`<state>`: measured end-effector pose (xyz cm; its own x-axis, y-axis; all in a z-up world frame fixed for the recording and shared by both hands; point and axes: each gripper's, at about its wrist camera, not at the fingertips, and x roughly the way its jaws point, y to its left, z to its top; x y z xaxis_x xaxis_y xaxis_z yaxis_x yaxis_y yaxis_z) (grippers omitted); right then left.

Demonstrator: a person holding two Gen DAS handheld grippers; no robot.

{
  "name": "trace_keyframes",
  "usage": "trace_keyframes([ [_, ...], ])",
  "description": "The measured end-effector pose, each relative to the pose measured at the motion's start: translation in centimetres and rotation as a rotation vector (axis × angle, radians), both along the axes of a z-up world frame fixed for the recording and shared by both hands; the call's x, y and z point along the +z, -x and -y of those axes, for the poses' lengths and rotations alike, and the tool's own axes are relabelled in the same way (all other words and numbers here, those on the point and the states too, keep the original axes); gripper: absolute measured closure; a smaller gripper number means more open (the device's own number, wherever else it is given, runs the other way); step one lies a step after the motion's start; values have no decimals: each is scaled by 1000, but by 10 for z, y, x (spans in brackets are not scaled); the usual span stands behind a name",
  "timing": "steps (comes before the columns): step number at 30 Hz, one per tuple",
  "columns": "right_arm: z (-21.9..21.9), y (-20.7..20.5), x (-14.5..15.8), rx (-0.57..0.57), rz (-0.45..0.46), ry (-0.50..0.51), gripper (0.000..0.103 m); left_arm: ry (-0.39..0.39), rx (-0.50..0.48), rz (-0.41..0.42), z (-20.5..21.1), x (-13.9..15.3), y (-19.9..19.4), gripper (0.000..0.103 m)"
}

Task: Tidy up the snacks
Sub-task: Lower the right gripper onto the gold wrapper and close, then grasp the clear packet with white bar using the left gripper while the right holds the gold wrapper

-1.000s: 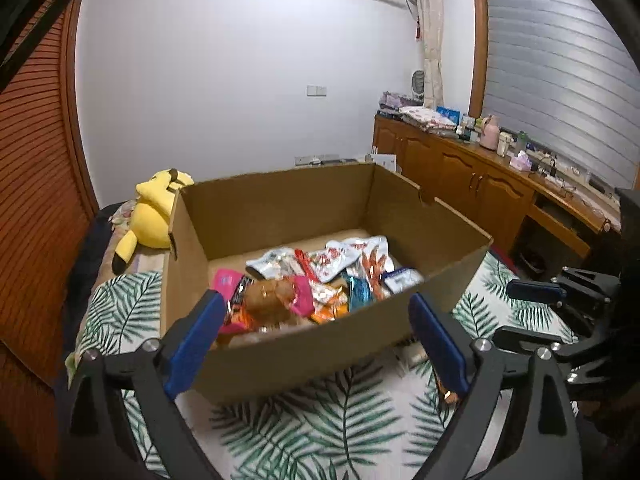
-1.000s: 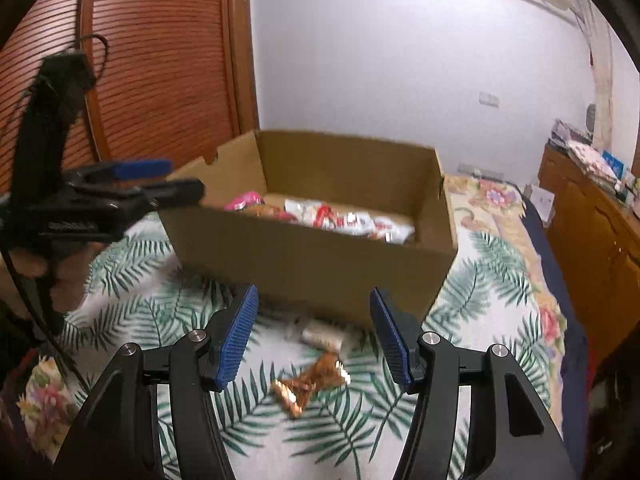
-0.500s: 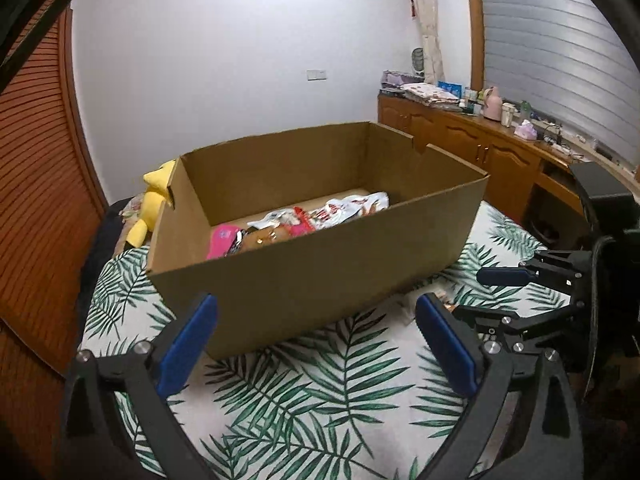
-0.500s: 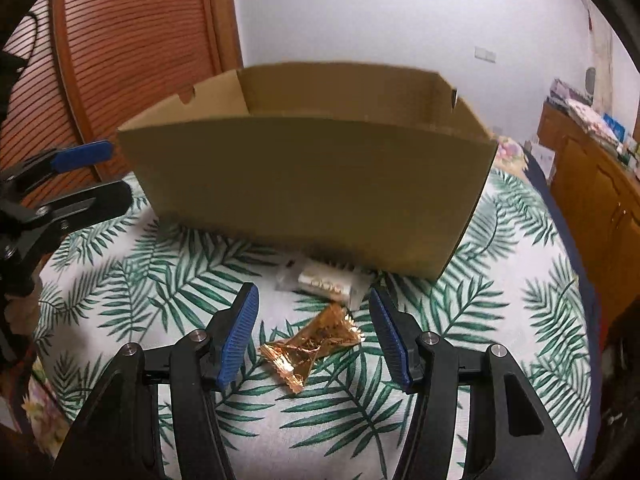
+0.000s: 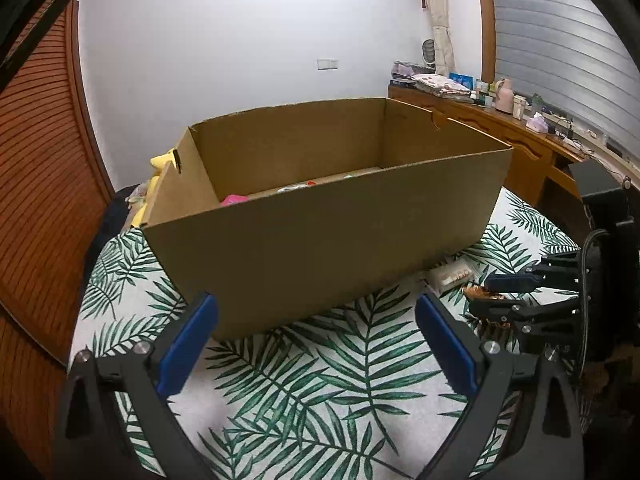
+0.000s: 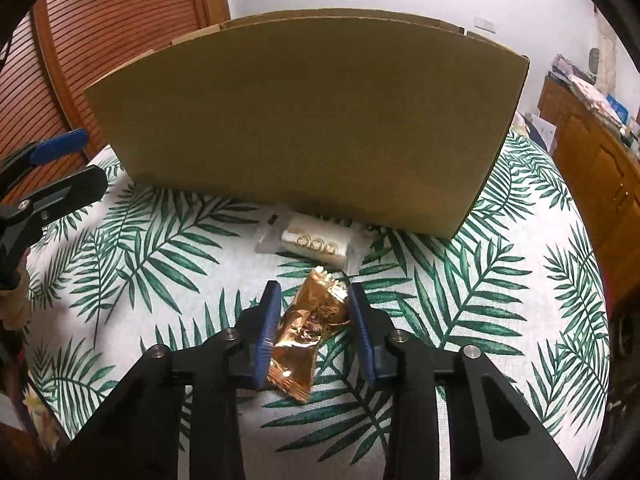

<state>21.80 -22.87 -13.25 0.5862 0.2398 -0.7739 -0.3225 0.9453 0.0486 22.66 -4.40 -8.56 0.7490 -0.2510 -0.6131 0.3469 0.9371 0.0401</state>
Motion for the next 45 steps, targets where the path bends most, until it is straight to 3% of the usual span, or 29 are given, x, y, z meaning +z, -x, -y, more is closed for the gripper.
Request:
trace_keyframes([
  [11, 5, 13, -6, 4, -11, 59, 76, 1, -2, -23, 15, -15, -4, 3],
  [15, 11, 18, -6, -15, -5, 79, 61, -5, -2, -25, 22, -16, -5, 3],
  [21, 17, 27, -7, -6, -4, 82, 60, -1, -12, -34, 30, -19, -6, 3],
  [23, 18, 32, -7, 3, -2, 86, 62, 4, -17, -37, 32, -20, -7, 3],
  [25, 19, 33, -7, 19, -2, 87, 80, 8, -25, -40, 35, -21, -8, 3],
  [30, 14, 46, -5, 69, 25, 140, 83, 22, -74, -48, 46, -22, -9, 3],
  [41, 46, 66, 8, 38, 47, -2, 83, 77, -245, -106, 84, -20, -20, 5],
  [42, 49, 66, 11, 35, 53, -11, 83, 79, -261, -109, 88, -20, -21, 7],
  [45, 54, 68, 16, 25, 77, -45, 83, 58, -314, -107, 100, -19, -21, 27],
])
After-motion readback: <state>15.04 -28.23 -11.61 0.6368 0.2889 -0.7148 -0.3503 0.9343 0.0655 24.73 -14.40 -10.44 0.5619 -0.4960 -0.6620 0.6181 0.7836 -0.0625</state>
